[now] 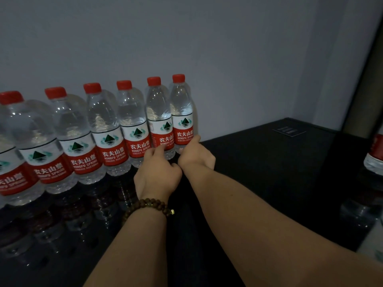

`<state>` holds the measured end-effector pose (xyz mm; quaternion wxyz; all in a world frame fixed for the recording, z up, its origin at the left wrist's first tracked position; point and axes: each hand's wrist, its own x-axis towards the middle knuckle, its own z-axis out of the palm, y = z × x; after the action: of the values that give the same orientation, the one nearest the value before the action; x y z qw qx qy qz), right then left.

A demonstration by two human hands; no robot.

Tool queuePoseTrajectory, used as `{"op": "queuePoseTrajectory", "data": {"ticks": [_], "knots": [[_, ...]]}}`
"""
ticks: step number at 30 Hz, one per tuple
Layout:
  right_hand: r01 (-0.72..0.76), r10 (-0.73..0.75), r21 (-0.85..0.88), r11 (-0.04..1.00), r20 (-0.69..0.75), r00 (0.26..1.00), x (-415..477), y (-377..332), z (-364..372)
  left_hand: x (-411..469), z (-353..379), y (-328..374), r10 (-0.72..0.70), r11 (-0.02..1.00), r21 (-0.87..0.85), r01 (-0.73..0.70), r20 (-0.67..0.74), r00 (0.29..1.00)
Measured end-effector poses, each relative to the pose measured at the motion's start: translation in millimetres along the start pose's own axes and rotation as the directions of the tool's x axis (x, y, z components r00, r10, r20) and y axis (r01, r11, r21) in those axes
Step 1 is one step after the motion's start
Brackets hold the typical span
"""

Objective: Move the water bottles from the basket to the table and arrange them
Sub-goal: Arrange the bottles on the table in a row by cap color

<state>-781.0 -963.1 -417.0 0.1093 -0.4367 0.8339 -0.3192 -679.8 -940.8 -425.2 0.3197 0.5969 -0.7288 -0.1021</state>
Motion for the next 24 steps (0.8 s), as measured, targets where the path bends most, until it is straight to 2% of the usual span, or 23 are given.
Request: {"op": "queuePoseTrajectory", "data": {"ticks": [7, 13, 17, 21, 24], "knots": [[0.019, -0.019, -0.023, 1.0, 0.002, 1.0, -0.6, 0.5, -2.6, 2.5, 4.2, 0.0, -0.05, 0.988, 0.145, 0.049, 0.008, 0.999], [0.02, -0.019, -0.023, 1.0, 0.023, 1.0, -1.5, 2.4, -4.5, 8.1, 5.2, -0.5, -0.095, 0.979, 0.193, 0.064, 0.154, 0.984], [0.022, -0.021, -0.024, 0.999, 0.034, 0.999, -0.4, 2.0, -5.4, 9.9, 5.7, -0.8, -0.109, 0.98, 0.185, 0.077, 0.169, 0.979], [0.026, -0.024, -0.031, 0.999, 0.048, 0.999, -2.2, 1.9, -4.6, 6.4, 4.9, -2.1, -0.044, 0.989, 0.141, 0.031, 0.094, 0.995], [0.031, -0.03, -0.021, 0.999, 0.049, 0.998, -3.6, 3.0, -6.4, 4.5, 4.7, -1.7, -0.028, 0.989, 0.151, 0.009, 0.128, 0.991]]}}
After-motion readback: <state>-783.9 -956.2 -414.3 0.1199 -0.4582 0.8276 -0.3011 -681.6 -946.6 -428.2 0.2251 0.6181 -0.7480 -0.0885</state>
